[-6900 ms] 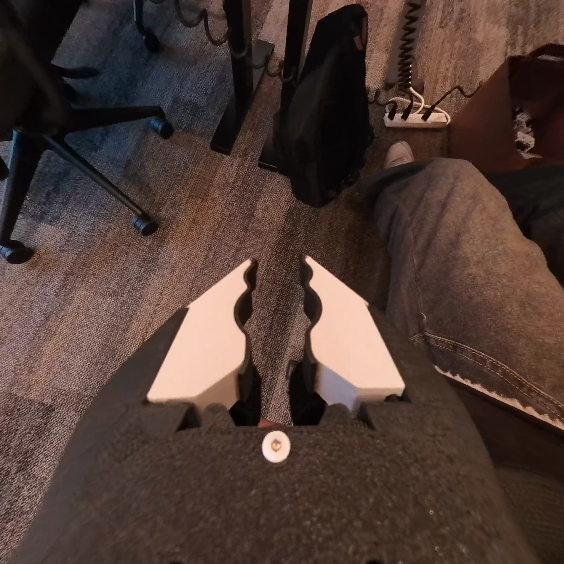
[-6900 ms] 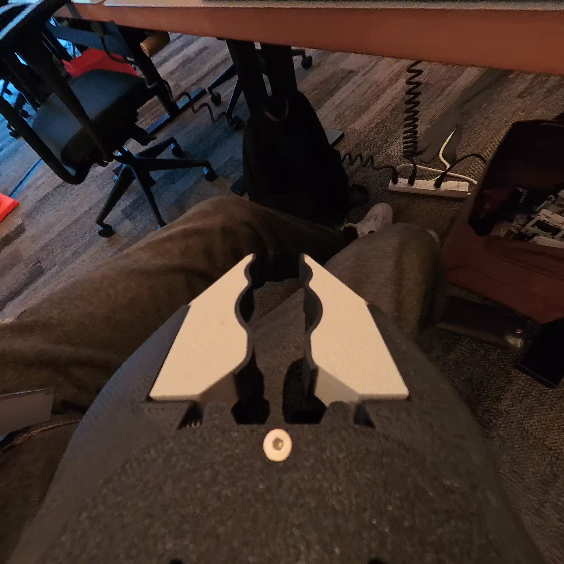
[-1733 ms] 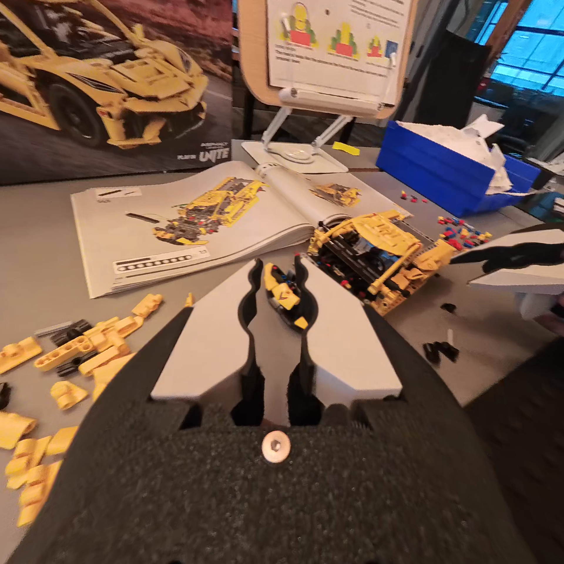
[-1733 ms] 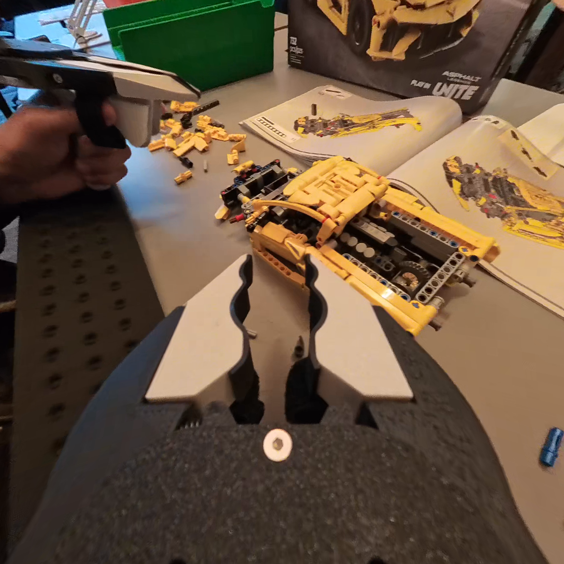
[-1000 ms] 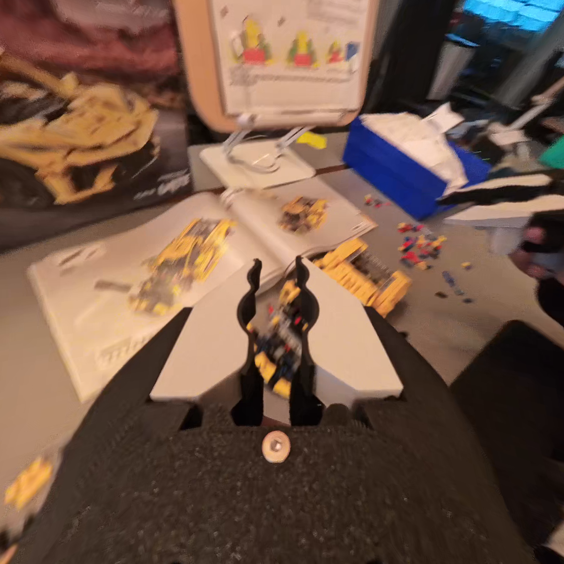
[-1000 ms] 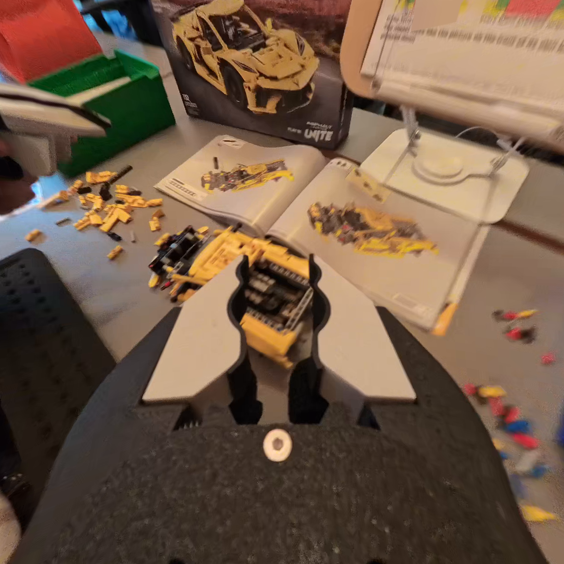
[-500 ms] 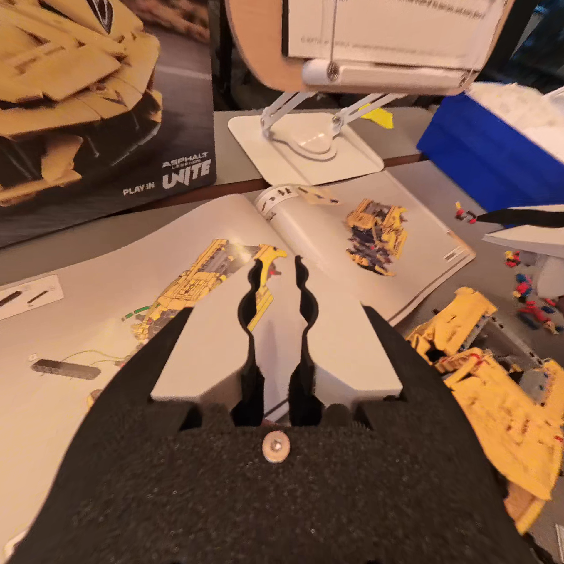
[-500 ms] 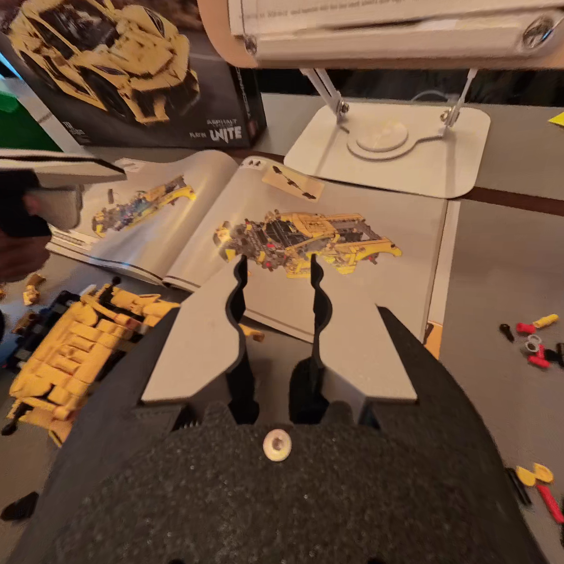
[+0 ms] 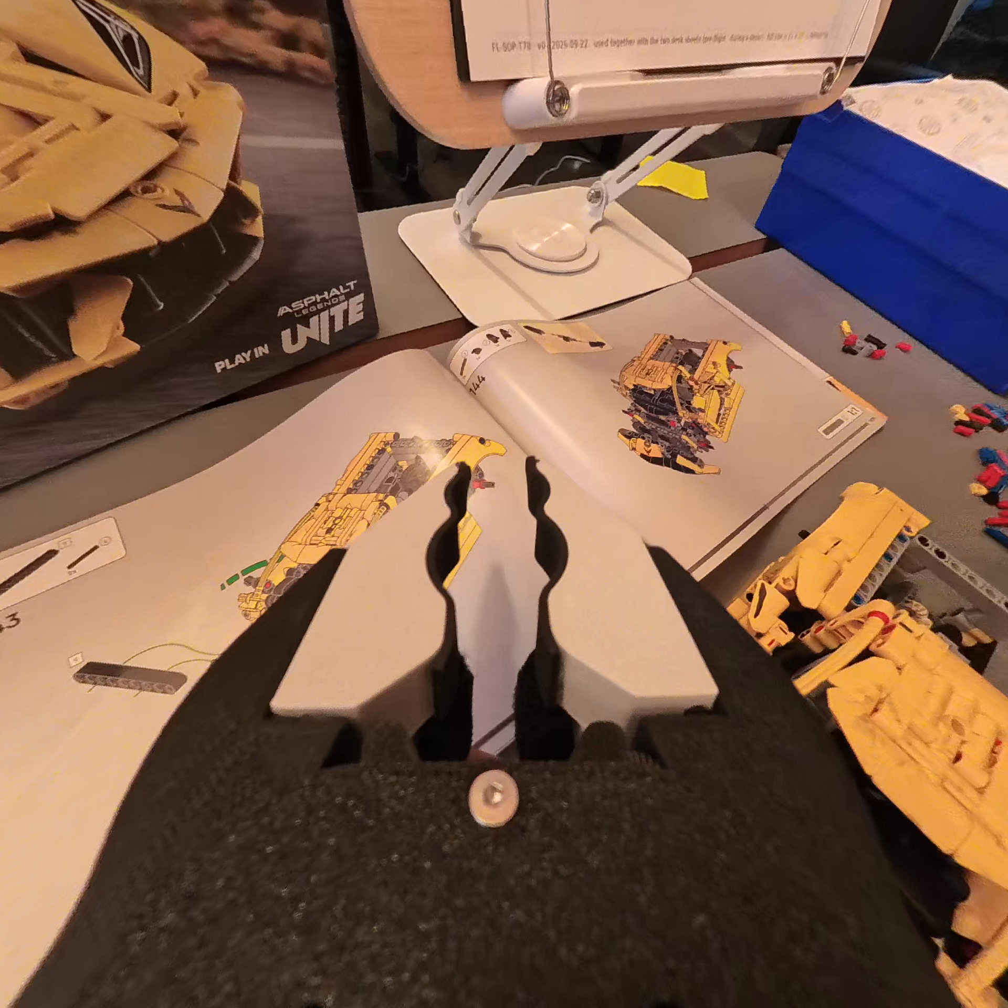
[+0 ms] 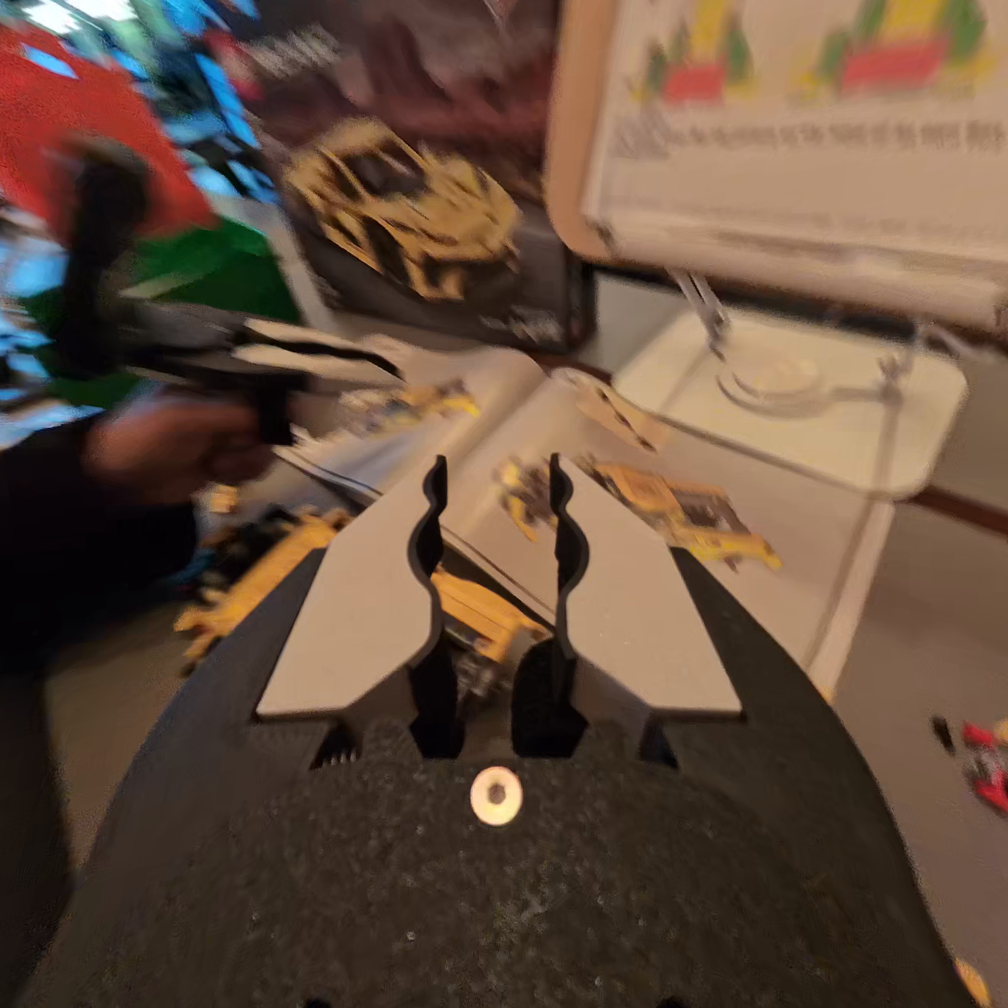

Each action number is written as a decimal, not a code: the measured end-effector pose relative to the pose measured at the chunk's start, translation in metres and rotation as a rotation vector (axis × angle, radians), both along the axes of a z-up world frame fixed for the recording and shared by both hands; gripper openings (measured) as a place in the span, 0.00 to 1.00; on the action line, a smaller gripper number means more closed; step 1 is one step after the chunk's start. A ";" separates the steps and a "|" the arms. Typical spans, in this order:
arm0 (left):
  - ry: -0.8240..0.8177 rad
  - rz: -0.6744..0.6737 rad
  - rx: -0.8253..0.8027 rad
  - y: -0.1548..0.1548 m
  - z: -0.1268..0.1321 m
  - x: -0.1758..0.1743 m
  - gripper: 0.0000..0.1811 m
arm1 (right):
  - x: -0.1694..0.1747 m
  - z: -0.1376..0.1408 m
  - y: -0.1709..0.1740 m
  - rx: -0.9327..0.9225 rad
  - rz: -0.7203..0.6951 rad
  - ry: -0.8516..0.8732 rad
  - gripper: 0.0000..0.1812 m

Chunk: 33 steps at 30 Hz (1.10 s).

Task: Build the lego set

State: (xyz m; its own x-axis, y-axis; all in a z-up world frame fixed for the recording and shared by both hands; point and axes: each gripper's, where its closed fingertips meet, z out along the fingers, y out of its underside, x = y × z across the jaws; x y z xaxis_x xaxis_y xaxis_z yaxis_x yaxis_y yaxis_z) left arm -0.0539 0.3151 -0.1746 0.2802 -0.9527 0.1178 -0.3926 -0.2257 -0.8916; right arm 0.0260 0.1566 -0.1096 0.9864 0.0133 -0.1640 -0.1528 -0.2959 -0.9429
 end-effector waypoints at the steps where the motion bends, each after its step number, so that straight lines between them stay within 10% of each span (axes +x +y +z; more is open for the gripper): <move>1: -0.003 -0.004 0.000 -0.002 0.001 0.000 0.12 | -0.017 0.025 -0.008 0.084 0.070 -0.015 0.20; 4: -0.020 -0.006 0.010 -0.004 0.006 0.000 0.11 | -0.075 0.034 -0.042 0.064 0.280 -0.152 0.15; 9: -0.017 0.000 0.019 -0.003 0.006 -0.001 0.11 | -0.153 -0.080 -0.109 -0.383 0.542 -0.180 0.18; 15: -0.028 -0.007 -0.012 -0.005 0.008 -0.002 0.11 | -0.135 -0.128 -0.123 -0.546 0.366 -0.313 0.18; 33: -0.032 -0.031 -0.023 -0.008 0.009 -0.002 0.11 | -0.138 -0.138 -0.115 -0.615 0.397 -0.258 0.14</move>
State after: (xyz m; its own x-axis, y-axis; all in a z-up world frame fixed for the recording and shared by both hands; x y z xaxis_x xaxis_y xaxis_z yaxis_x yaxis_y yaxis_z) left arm -0.0560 0.3075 -0.1654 0.2465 -0.9578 0.1479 -0.3711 -0.2343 -0.8985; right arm -0.1121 0.0411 -0.2475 0.9348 0.3544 -0.0224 0.2759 -0.7646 -0.5825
